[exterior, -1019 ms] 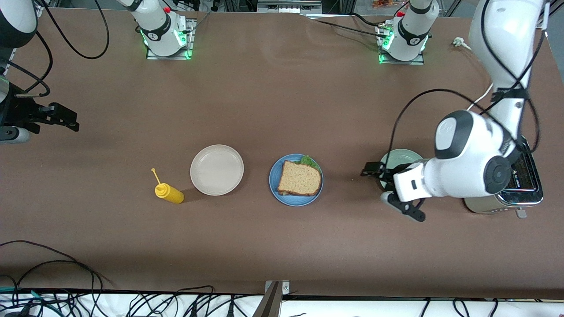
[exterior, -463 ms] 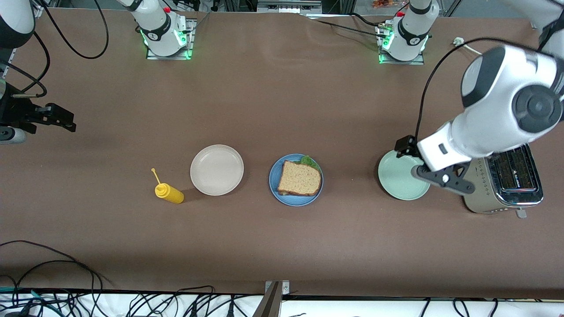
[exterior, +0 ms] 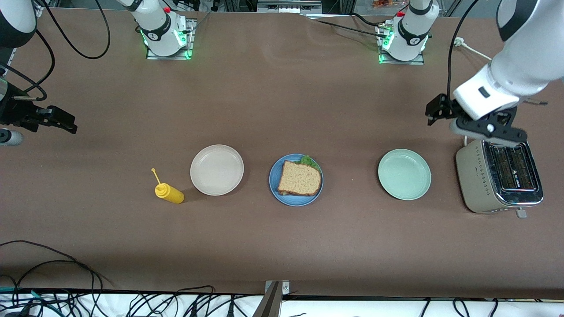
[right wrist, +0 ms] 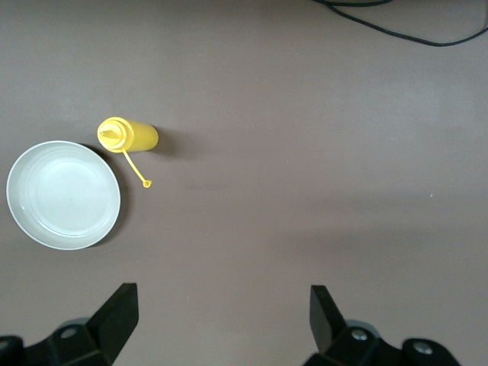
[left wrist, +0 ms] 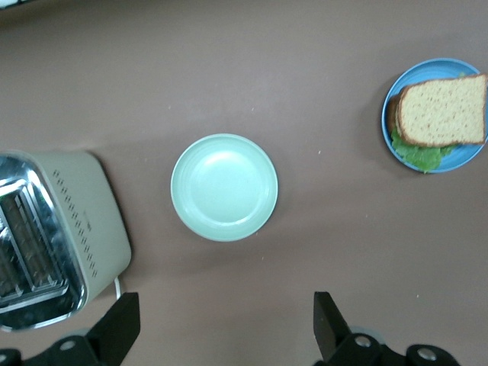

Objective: Make sandwich in blue plate with both arms

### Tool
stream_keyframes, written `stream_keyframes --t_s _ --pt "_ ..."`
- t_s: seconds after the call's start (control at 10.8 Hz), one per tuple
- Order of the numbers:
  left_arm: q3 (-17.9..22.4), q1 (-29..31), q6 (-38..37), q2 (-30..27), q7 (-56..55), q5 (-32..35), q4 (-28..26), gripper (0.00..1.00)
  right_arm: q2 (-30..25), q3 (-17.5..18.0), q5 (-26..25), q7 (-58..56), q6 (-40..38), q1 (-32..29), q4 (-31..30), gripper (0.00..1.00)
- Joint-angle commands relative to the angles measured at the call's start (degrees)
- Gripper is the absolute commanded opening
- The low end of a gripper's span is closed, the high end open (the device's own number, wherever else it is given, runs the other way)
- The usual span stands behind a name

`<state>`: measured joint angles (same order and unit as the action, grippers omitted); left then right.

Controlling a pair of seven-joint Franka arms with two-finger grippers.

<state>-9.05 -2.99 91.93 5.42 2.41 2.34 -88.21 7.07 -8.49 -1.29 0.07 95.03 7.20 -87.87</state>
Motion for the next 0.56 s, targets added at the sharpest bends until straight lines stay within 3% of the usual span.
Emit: stream_keyframes --t_s 0.0,0.19,0.46 --pt "0.26 1.41 1.85 -5.69 -0.74 0.57 -6.19 1.0 -0.92 0.14 -0.2 0.9 -1.24 0.09 2.35 1.0" --pt "2.63 1.41 1.33 -6.3 -0.66 -3.03 -6.28 1.0 -1.45 0.23 0.32 0.99 -2.03 0.09 2.44 1.0" --pt "2.81 1.5 -1.91 -6.48 -0.48 -3.04 -5.66 1.0 -2.68 -0.38 6.73 0.81 -2.48 0.0 2.36 1.0"
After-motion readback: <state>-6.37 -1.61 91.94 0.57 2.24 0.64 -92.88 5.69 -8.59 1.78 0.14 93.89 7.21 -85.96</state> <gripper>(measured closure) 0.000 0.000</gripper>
